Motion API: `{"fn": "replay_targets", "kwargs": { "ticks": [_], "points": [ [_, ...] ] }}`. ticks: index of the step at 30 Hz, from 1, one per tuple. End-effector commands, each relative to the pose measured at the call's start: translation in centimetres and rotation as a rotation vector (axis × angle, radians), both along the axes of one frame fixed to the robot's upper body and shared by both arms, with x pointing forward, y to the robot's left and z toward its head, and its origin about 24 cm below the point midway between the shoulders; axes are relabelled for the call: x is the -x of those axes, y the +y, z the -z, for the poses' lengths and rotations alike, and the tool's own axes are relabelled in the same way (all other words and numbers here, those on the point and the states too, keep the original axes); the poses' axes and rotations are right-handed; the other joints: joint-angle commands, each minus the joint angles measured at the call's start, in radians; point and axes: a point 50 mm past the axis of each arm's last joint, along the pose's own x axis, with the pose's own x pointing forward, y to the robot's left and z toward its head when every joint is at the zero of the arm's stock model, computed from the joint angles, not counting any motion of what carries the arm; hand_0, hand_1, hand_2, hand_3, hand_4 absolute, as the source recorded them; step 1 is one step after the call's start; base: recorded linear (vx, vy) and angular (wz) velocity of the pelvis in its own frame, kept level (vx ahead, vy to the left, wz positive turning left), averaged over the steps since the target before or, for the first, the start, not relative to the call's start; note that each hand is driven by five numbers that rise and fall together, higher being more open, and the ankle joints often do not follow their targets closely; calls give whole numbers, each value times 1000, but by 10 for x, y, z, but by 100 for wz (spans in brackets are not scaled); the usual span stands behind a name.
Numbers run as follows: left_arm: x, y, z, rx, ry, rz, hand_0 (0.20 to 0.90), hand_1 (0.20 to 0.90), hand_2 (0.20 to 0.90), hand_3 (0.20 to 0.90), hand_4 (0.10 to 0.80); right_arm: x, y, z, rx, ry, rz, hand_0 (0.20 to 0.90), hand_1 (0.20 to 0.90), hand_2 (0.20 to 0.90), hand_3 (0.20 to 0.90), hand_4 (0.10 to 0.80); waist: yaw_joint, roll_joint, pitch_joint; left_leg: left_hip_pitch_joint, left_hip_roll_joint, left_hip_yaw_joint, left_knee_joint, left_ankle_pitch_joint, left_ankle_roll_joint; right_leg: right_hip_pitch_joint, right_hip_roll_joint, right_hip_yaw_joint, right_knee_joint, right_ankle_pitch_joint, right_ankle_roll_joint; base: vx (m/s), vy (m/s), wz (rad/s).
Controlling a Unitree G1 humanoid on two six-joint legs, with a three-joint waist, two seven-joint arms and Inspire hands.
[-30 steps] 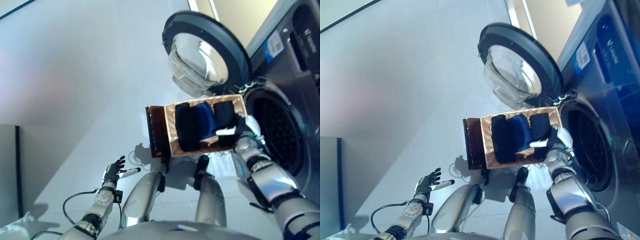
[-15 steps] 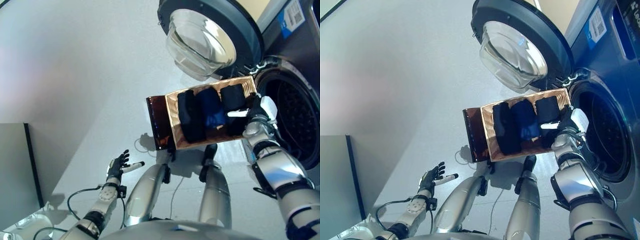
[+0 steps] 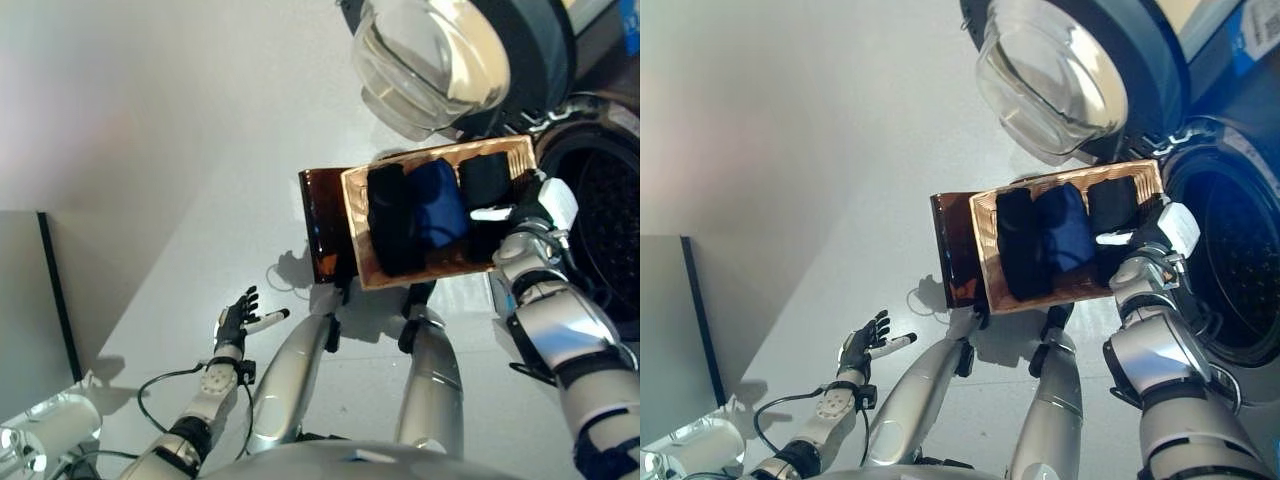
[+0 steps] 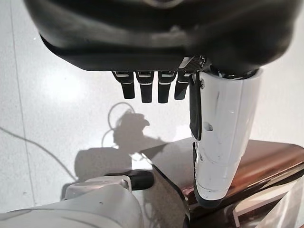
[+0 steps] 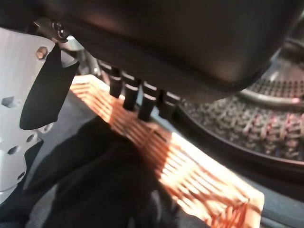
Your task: Pick up the clothes and place them into the washing machine
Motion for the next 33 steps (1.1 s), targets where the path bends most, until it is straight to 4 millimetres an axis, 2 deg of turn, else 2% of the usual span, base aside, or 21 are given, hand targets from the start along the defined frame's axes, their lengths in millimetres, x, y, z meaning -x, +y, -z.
{"fn": "replay_targets", "kwargs": {
  "ticks": [1, 5, 12, 23, 28, 33],
  "points": [
    [4, 23, -3, -60, -28, -61, 900, 900, 900, 900, 800, -9, -2, -20, 17, -44, -38, 900, 900, 900, 900, 800, 40, -11, -4, -81, -14, -50, 88, -54, -99, 105, -32, -11, -60, 9, 28, 41, 14, 17],
    [3, 23, -2, -64, -23, -67, 900, 900, 900, 900, 800, -7, 0, -13, -13, -43, -32, 900, 900, 900, 900, 800, 48, -13, -9, -77, -18, -56, 91, -54, -99, 113, -37, -21, -62, 10, 30, 38, 24, 11],
    [10, 27, 5, -109, 30, -70, 900, 900, 900, 900, 800, 4, 13, 21, -60, 17, -41, 900, 900, 900, 900, 800, 43, -51, -31, -12, -15, -60, 70, -59, -99, 193, -33, -39, -104, 21, 34, 37, 10, 3],
    [23, 28, 11, -100, 62, -73, 900, 900, 900, 900, 800, 15, 12, 39, -89, 50, -12, 900, 900, 900, 900, 800, 39, -66, -42, 27, -5, -59, 48, -52, -99, 233, -23, -40, -143, 30, 31, 8, -5, -1],
    [23, 28, 12, -96, 64, -81, 900, 900, 900, 900, 800, 13, 8, 31, -77, 28, -1, 900, 900, 900, 900, 800, 37, -62, -33, 18, -4, -56, 50, -52, -99, 221, -18, -33, -134, 24, 28, 0, 0, 0],
    [23, 24, 10, -80, 46, -69, 900, 900, 900, 900, 800, 8, -1, 14, -52, -11, 26, 900, 900, 900, 900, 800, 38, -39, -22, -9, -5, -47, 67, -58, -98, 187, -19, -22, -107, 13, 24, -2, 2, -3]
  ]
}}
